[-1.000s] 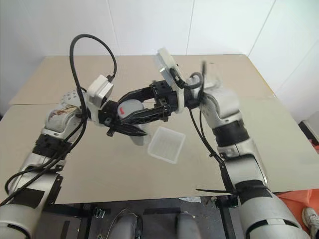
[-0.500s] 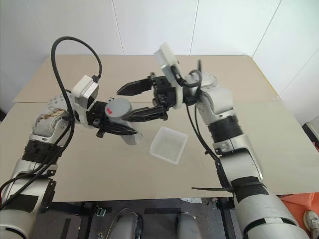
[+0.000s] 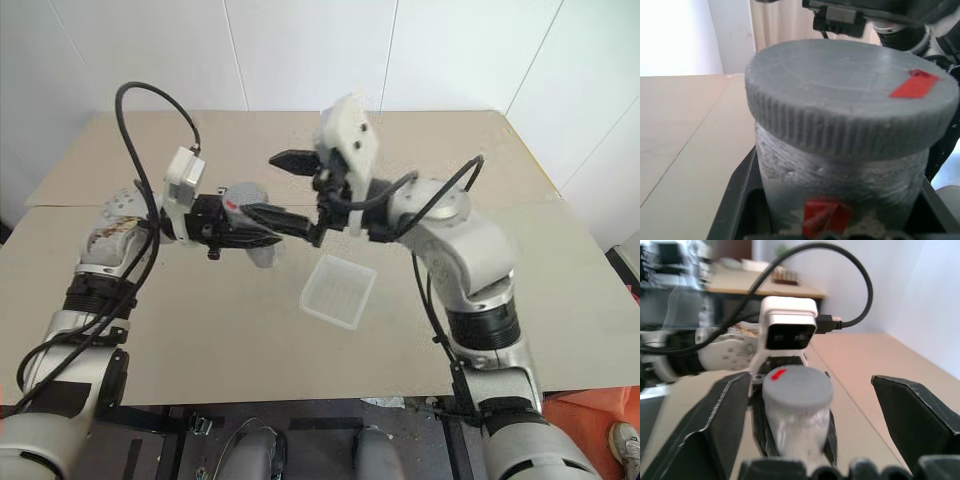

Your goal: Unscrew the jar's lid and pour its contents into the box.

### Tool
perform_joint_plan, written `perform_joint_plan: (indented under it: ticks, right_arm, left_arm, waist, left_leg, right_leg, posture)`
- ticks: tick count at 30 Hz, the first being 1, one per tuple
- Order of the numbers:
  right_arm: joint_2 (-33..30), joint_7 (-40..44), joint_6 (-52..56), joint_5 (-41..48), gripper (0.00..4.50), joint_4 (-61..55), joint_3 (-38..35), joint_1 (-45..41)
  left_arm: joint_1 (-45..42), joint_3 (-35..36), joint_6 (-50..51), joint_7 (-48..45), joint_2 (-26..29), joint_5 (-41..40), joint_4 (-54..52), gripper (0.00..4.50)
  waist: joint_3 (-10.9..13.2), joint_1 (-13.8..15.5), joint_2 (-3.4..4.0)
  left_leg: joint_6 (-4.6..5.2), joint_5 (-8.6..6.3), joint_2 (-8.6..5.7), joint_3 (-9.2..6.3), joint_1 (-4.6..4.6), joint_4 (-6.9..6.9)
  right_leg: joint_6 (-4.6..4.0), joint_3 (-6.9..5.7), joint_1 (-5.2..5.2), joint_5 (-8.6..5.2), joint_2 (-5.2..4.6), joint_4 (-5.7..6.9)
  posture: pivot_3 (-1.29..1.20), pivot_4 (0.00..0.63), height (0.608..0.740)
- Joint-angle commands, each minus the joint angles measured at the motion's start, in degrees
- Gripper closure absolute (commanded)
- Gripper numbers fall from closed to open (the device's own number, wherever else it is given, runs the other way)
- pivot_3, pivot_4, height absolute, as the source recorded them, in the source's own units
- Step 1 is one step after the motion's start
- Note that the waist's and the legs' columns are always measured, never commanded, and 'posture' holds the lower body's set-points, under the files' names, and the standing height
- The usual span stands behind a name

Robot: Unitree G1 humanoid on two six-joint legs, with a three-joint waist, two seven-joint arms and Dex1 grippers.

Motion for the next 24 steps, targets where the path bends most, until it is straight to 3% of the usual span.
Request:
perform_joint_plan:
  ticks: [1, 14, 24]
  right_arm:
    - [2.2, -7.1, 3.2, -2.5, 0.05, -4.0, 1.8, -1.1]
    - [7.8, -12.1, 1.4, -8.3, 0.05, 4.3, 4.3, -4.3]
    - [0.2, -6.6, -2.1, -6.7, 0.05, 5.5, -0.8, -1.8]
  left_arm:
    - [-2.8, 0.4, -1.6, -1.8, -0.4, 1.1, 1.0, 2.59]
    - [-4.8, 0.5, -2.6, -4.4, -1.6, 2.1, 3.1, 2.59]
    - [-1.9, 1.1, -1.2, -4.4, 1.5, 0.4, -0.4, 2.59]
  waist:
    - [0.0, 0.0, 0.00]
    - [0.0, -0.1, 0.00]
    - [0.0, -0.1, 0.00]
  left_leg:
    - [0.00, 0.00, 0.00, 0.00, 0.01, 0.00]
    - [0.00, 0.00, -0.02, -0.04, -0.02, 0.00]
    - [0.00, 0.00, -0.02, -0.05, -0.02, -0.01]
  right_leg:
    - [0.00, 0.00, 0.01, 0.00, 0.00, 0.00]
    - [0.00, -0.02, 0.01, 0.00, 0.00, -0.02]
    - [0.00, -0.01, 0.02, 0.00, 0.00, -0.03]
  posture:
    - [0.00, 0.150, 0.740]
    - [0.00, 0.150, 0.740]
    - [0.00, 0.150, 0.740]
